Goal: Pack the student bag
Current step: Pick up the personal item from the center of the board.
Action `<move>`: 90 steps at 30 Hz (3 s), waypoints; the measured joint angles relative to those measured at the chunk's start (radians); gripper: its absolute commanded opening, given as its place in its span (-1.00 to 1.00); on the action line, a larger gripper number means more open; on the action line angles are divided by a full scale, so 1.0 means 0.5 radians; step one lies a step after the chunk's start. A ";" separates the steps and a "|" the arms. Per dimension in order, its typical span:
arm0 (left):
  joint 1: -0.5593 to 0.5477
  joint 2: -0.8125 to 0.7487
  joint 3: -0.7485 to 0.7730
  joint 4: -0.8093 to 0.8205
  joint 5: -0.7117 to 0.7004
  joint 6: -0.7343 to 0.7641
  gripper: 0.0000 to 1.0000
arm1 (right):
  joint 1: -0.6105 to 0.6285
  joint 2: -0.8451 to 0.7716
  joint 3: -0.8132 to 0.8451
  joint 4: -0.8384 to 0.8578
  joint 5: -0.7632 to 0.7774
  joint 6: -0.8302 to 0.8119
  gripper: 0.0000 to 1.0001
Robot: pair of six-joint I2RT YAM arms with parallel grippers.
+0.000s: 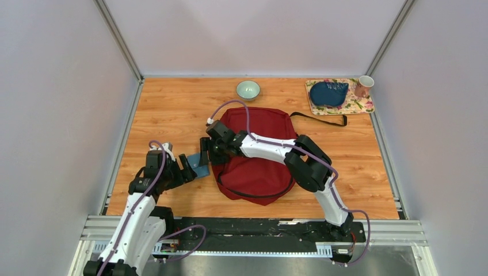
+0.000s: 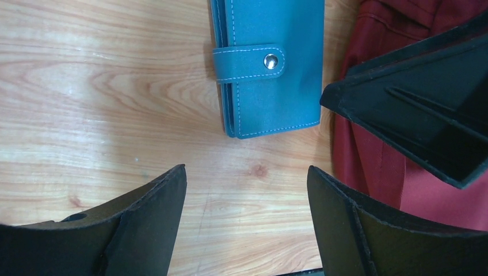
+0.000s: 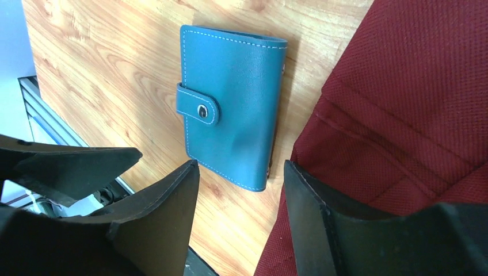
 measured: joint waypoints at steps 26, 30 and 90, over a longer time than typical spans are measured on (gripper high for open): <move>0.026 0.504 -0.203 0.748 0.198 -0.120 0.15 | -0.006 0.145 -0.003 0.201 -0.075 0.088 -0.16; 0.035 0.505 -0.249 0.826 0.221 -0.141 -0.17 | -0.018 0.148 -0.004 0.203 -0.084 0.103 -0.30; 0.045 -0.034 0.759 0.002 0.179 0.265 0.62 | 0.027 -1.275 -0.898 0.347 0.304 0.042 -1.00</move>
